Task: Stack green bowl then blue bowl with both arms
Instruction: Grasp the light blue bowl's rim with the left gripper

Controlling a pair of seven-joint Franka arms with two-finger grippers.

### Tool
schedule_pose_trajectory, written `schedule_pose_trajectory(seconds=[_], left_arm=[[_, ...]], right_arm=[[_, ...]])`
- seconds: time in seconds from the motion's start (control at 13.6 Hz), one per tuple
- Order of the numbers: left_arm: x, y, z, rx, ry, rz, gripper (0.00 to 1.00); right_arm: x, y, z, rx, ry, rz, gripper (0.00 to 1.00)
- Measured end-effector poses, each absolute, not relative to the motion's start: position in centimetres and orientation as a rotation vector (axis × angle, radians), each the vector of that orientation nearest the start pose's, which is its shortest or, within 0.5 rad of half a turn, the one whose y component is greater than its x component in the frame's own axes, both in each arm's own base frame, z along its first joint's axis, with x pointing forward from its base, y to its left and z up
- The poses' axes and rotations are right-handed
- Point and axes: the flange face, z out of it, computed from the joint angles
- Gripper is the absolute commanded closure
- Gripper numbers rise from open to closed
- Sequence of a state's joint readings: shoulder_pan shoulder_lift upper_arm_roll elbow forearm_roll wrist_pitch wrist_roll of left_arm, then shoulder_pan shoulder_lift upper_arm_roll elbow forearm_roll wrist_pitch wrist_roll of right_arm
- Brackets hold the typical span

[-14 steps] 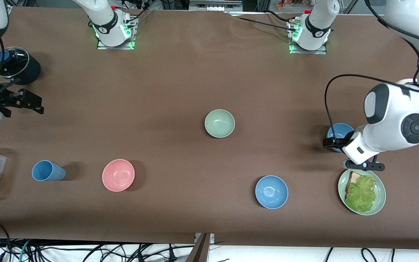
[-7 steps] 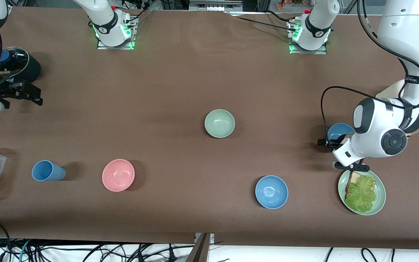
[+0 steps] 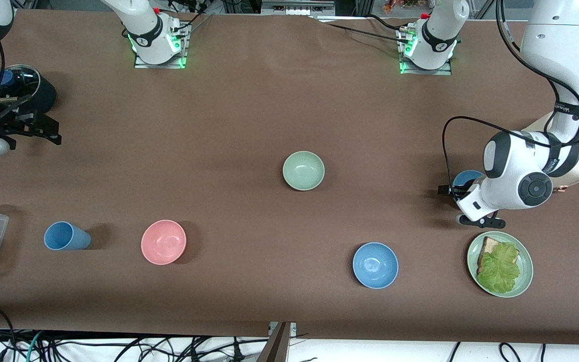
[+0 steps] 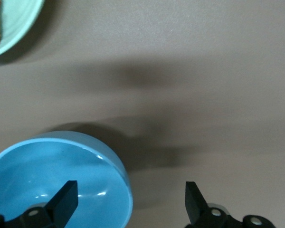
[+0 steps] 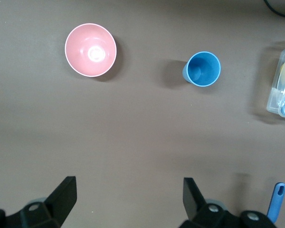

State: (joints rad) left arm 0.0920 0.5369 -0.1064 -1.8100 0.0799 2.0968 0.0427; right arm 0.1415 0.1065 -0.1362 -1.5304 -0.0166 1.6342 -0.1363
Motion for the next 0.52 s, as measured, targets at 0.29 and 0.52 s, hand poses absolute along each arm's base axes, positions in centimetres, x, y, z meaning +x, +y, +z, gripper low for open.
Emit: schedule_pose_trajectory(seconds=[0.29,0.52], left_arm=[[61.0,-0.1,20.7,-3.109,0.166,0.332,1.0],[60.9,-0.1,20.8,-3.109,0.167,0.329,1.0]], right_arm=[[59.2,0.6,58.8,-3.164,-0.226,0.008,0.01],[59.2,0.6,58.8,-3.164,-0.226,0.009,0.01]])
